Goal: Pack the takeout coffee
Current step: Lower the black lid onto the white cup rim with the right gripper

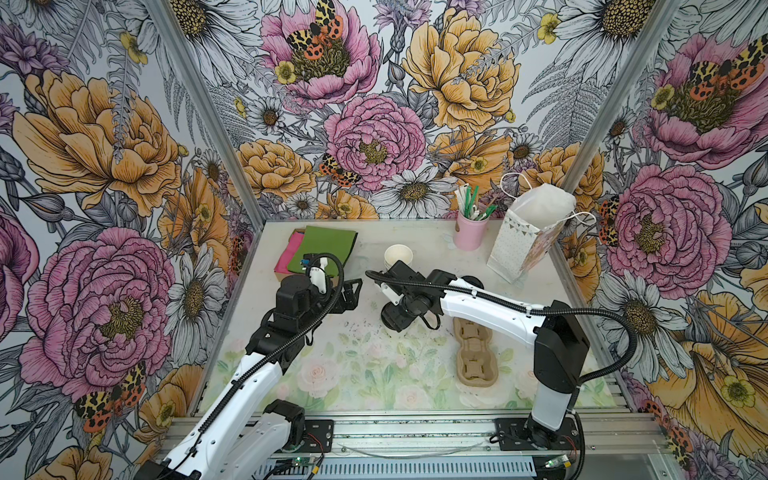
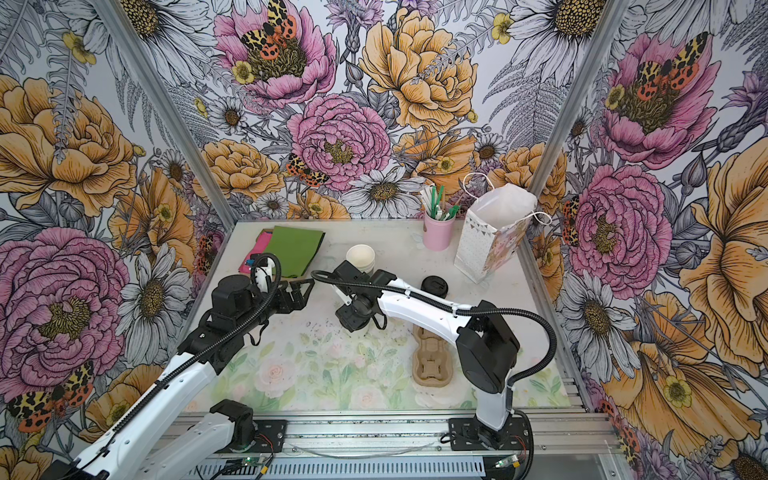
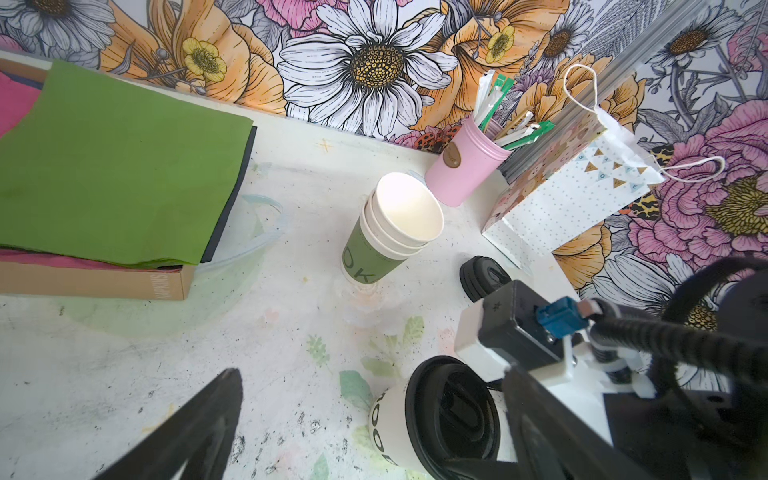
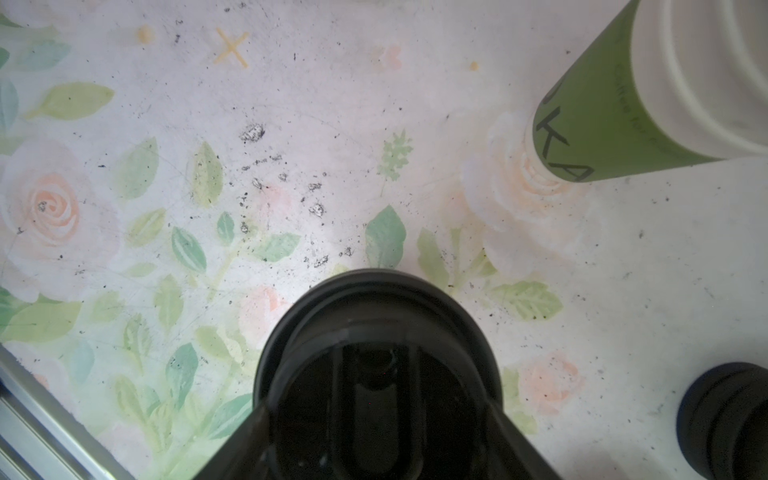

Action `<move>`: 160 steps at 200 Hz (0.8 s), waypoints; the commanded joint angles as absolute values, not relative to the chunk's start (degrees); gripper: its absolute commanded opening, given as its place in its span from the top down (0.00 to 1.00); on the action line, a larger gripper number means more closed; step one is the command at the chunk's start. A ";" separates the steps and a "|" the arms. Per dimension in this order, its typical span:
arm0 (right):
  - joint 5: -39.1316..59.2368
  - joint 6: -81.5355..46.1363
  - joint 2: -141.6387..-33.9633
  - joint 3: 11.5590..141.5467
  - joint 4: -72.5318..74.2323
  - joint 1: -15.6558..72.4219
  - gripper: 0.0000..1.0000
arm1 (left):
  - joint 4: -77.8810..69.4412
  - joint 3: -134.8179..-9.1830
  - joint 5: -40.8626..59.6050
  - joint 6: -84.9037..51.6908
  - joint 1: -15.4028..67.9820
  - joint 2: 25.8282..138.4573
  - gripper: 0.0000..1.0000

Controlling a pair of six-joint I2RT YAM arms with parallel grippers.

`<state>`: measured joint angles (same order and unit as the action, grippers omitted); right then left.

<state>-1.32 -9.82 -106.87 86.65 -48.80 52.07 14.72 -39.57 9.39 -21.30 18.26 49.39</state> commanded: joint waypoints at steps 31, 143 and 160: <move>3.12 -10.54 -120.35 79.25 -64.25 53.58 0.34 | 13.30 -38.59 8.65 -22.50 18.63 49.22 0.01; 3.30 -10.04 -117.60 89.94 -64.34 51.55 0.33 | 13.39 -38.85 8.71 -22.68 18.63 48.95 0.01; 3.14 -10.09 -117.42 91.34 -64.25 51.60 0.33 | 13.42 -38.91 8.73 -22.59 18.61 48.90 0.01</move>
